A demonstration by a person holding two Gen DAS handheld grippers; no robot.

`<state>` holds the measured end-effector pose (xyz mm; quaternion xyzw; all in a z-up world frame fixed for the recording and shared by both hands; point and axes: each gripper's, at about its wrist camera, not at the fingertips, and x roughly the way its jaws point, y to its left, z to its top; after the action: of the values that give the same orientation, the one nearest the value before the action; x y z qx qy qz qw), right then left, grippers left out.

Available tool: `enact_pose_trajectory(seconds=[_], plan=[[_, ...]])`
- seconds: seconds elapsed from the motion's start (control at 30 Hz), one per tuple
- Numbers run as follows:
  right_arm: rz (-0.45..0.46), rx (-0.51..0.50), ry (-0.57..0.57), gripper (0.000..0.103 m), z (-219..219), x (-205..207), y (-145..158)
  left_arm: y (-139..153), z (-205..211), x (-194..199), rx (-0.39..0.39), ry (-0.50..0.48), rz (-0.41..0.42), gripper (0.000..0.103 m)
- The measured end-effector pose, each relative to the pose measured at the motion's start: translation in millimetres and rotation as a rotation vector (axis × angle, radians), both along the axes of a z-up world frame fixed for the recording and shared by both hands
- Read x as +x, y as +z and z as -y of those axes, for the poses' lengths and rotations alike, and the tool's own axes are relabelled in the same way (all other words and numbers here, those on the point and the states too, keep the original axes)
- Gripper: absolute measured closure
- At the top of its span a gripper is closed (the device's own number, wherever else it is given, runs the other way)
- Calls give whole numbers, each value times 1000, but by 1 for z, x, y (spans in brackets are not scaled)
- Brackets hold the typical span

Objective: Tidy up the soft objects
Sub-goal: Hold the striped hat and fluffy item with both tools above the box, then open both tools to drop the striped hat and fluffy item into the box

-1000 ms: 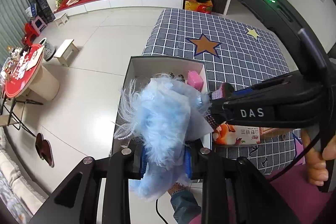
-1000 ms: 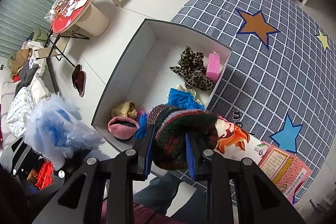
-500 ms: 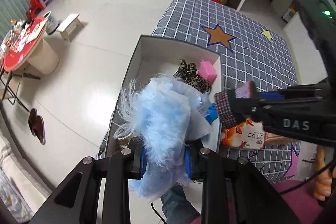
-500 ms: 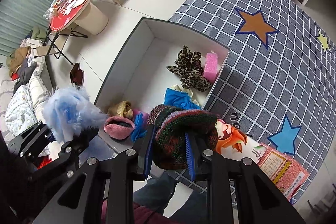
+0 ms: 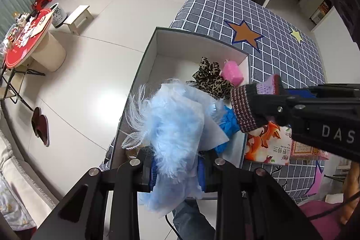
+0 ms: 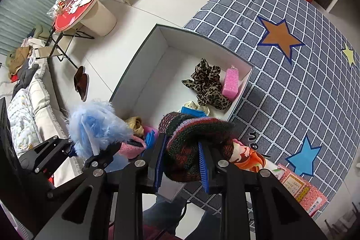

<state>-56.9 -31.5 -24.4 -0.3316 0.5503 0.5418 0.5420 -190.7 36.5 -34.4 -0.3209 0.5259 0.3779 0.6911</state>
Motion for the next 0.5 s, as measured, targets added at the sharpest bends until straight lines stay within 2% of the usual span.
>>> enact_pose_trajectory(seconds=[0.5], plan=[[10,-3,-3,74,-6,2,-3,-9,-4,0,-17,16,-18,72]])
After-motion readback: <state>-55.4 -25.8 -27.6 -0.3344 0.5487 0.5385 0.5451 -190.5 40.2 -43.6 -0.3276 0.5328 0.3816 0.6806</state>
